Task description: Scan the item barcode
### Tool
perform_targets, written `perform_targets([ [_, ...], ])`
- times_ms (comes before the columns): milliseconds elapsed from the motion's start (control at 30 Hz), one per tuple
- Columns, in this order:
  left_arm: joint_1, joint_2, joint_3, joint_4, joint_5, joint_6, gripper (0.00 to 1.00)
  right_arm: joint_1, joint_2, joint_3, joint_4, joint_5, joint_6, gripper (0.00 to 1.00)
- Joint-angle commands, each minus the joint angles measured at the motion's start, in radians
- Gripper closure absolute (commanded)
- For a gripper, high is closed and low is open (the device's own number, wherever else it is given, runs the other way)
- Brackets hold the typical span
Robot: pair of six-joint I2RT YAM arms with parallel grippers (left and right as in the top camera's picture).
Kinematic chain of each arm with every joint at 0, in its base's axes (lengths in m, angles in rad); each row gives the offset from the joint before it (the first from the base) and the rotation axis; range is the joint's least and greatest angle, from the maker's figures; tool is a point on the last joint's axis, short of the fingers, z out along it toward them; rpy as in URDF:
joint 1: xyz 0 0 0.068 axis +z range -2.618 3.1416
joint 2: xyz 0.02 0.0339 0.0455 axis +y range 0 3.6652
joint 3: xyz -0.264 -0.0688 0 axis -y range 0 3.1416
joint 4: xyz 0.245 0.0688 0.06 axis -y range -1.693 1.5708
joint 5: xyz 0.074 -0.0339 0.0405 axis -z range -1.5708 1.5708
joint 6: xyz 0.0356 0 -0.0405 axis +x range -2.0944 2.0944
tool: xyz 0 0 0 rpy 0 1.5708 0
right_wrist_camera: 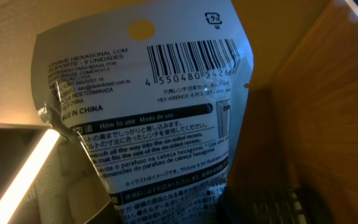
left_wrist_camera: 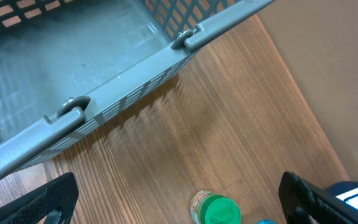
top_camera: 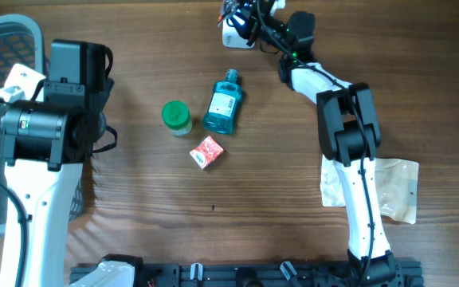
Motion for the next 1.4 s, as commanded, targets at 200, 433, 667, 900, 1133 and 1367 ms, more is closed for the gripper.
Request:
perform_targets([
  [200, 0.005, 0.005, 0.000, 0.000, -0.002, -0.009, 0.00, -0.055, -0.305, 0.024, -0.356, -0.247, -0.566, 0.95],
  [433, 0.005, 0.005, 0.000, 0.001, -0.002, -0.009, 0.00, -0.055, -0.711, 0.024, -1.392, 0.435, -1.344, 0.95],
  [667, 0.005, 0.005, 0.000, 0.001, -0.002, -0.009, 0.00, -0.187, -0.858, 0.024, -1.869, 0.882, -1.568, 0.96],
  [900, 0.005, 0.005, 0.000, 0.000, -0.002, -0.009, 0.00, -0.492, -0.842, -0.091, -1.955, 1.021, -1.645, 0.95],
  [1133, 0.005, 0.005, 0.000, 0.001, -0.002, -0.009, 0.00, -0.665, -0.842, -0.338, -1.712, 0.974, -1.730, 0.95],
  [1367, 0.005, 0.005, 0.000, 0.001, -0.002, -0.010, 0.00, -0.800, -0.842, -0.644, -1.483, 0.942, -1.708, 0.95],
])
